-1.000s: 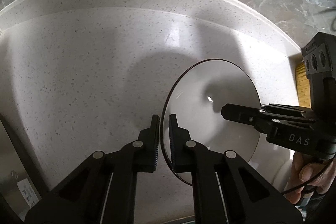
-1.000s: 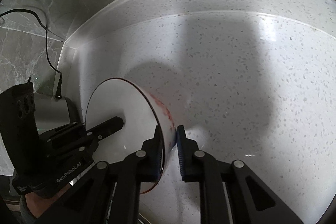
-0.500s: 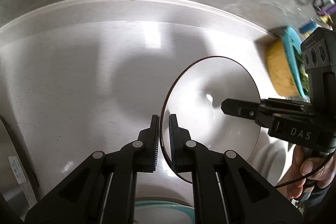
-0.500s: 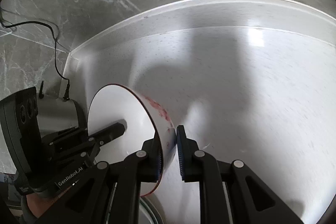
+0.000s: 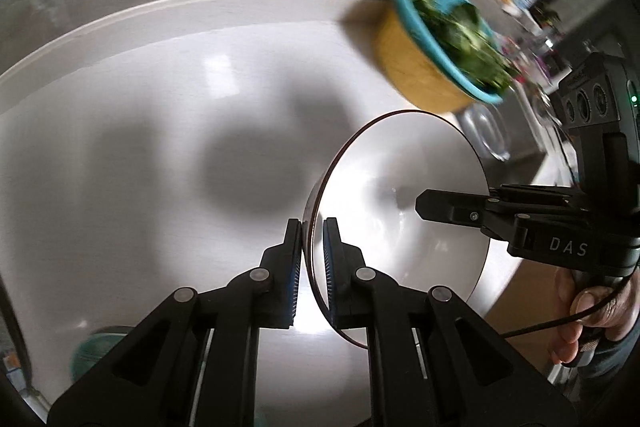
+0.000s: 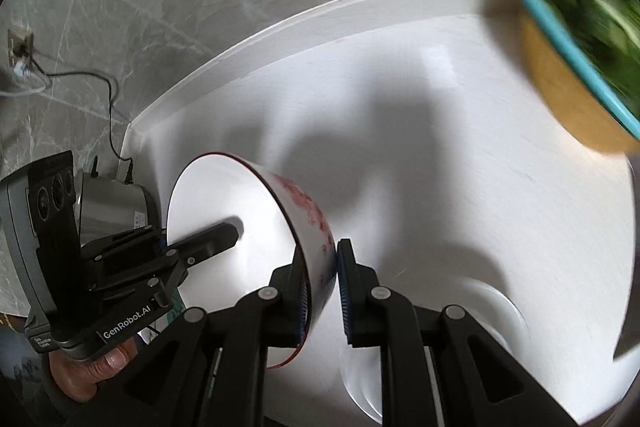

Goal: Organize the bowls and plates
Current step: 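Carry the red-speckled bowl onto the bowl on the plate and release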

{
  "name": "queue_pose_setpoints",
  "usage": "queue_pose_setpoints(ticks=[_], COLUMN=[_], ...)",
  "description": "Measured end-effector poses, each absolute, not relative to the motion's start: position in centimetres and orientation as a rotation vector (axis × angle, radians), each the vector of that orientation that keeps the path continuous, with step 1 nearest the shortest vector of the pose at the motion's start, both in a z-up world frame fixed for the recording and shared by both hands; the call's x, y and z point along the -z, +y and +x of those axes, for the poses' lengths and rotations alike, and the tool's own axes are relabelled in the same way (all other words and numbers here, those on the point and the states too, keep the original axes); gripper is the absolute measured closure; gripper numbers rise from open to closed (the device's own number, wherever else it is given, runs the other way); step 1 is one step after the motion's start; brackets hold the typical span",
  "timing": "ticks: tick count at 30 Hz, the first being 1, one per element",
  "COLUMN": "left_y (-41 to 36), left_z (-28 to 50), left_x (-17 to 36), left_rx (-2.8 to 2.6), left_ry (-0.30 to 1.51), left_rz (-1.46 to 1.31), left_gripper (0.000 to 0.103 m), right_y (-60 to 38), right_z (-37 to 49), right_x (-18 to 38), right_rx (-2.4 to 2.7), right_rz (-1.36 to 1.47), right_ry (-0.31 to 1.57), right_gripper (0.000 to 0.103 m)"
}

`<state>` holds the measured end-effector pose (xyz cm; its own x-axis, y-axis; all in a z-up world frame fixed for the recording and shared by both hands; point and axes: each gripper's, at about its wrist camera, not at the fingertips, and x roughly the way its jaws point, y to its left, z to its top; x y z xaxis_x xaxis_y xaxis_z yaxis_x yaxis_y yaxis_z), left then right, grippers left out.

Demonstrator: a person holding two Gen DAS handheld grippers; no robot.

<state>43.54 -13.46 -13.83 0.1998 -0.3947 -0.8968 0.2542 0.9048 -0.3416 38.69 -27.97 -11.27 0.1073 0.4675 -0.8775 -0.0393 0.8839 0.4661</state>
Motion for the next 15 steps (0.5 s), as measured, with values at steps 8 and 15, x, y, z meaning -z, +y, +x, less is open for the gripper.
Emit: queue_pose_setpoints(ticks=[8,15], left_y=[-20.0,-23.0], left_z=[39.1,37.3], left_x=[15.8,19.4], left_rx=[0.553,0.558], left_ry=[1.356,1.412], left_rz=[-0.061,-0.033], left_gripper=[0.094,0.094], right_y=[-35.1,-37.4], right_z=[33.3,30.4], right_x=[12.6,15.0], right_rx=[-0.281,-0.242], right_rz=[0.437,0.467], right_ry=[1.437,1.479], right_gripper=[0.087,0.087])
